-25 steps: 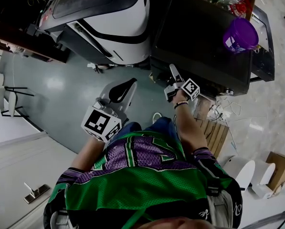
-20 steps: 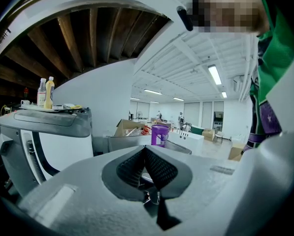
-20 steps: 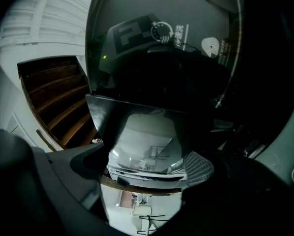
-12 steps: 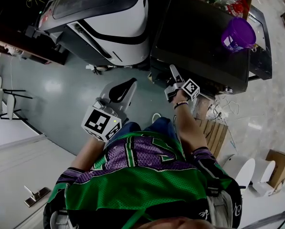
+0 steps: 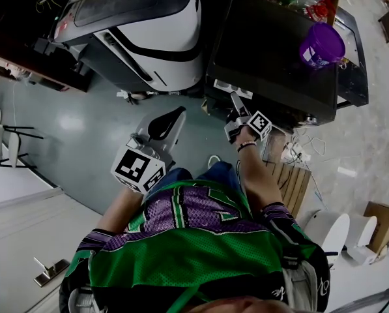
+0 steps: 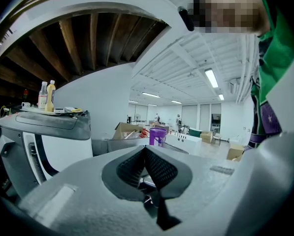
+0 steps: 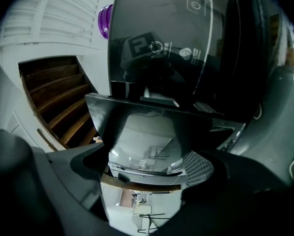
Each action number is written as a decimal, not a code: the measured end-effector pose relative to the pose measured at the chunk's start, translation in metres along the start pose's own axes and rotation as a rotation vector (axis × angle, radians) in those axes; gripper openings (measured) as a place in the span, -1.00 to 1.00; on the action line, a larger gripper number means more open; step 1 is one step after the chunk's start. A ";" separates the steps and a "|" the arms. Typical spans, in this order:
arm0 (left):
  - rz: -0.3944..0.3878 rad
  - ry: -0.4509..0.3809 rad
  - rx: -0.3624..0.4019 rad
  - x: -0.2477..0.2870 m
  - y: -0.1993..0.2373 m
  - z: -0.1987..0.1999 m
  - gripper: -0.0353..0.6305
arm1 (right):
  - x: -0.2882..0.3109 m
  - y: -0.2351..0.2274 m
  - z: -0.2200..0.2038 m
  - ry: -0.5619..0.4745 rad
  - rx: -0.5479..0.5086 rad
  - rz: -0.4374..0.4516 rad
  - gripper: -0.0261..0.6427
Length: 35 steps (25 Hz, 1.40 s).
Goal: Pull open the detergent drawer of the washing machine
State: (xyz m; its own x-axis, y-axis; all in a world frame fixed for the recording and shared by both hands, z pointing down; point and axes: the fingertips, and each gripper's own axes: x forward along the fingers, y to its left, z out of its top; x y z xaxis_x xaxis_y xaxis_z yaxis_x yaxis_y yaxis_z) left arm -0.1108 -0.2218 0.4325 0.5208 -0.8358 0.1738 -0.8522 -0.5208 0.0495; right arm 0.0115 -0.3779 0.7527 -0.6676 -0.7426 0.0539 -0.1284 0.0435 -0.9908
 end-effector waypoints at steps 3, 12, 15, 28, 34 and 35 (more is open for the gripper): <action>-0.009 -0.007 0.003 -0.004 -0.003 0.002 -0.84 | -0.006 -0.001 -0.006 -0.001 0.002 0.003 0.46; -0.049 -0.015 0.018 -0.022 -0.013 0.003 -0.84 | -0.030 0.004 -0.030 -0.007 0.004 -0.005 0.46; -0.066 -0.017 0.020 -0.027 -0.016 0.003 -0.84 | -0.039 0.003 -0.038 -0.006 0.003 -0.004 0.46; -0.135 -0.025 0.034 -0.050 -0.032 0.003 -0.84 | -0.071 0.002 -0.070 -0.005 0.016 -0.005 0.46; -0.150 -0.030 0.027 -0.061 -0.034 0.000 -0.84 | -0.082 0.008 -0.074 -0.022 -0.002 -0.026 0.46; -0.153 -0.030 0.025 -0.063 -0.035 0.000 -0.84 | -0.082 0.008 -0.074 -0.023 -0.005 -0.029 0.46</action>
State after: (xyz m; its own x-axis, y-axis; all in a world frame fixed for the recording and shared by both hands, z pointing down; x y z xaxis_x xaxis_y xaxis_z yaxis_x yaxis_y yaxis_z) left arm -0.1137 -0.1510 0.4197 0.6463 -0.7507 0.1365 -0.7613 -0.6466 0.0486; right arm 0.0115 -0.2672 0.7490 -0.6464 -0.7588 0.0801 -0.1514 0.0246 -0.9882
